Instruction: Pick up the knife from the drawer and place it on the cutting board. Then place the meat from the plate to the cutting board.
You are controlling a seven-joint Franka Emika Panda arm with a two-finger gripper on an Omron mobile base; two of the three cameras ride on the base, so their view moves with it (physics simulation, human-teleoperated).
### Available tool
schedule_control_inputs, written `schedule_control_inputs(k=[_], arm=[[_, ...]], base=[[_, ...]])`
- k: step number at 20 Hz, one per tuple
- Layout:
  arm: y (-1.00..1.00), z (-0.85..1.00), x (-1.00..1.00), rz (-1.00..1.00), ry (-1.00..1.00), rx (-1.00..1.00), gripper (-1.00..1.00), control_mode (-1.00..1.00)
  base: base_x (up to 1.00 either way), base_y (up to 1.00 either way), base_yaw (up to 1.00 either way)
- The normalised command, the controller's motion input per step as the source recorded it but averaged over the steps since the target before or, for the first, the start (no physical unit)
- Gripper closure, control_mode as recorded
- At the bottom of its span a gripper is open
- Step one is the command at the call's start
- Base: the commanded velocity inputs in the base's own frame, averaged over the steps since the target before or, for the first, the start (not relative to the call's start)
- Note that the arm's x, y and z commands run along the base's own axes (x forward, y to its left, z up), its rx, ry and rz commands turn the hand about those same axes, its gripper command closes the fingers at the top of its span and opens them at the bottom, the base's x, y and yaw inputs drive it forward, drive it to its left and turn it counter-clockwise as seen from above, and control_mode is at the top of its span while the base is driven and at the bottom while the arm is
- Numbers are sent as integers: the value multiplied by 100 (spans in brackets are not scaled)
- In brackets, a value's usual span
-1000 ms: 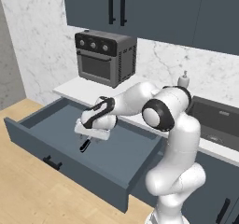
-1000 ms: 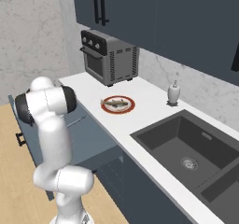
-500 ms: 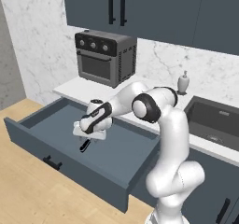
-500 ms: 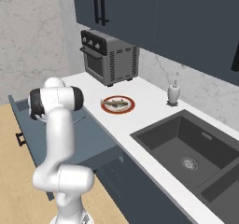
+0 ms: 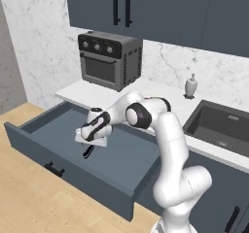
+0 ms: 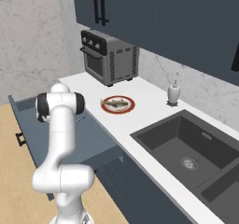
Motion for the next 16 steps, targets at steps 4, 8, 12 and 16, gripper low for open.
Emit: schedule_control_inputs(k=[4,8,12,16], arm=[[9,-47,14,-6,0,0,-100,-100],[11,-45,6,-5,0,-1,-100,-100],[3,-43,-2,-3,0,0,-100,-100],[0,-36,-23,-1,2,0,100,-100]], base=[[0,0,0],[0,0,0],[0,0,0],[0,0,0]])
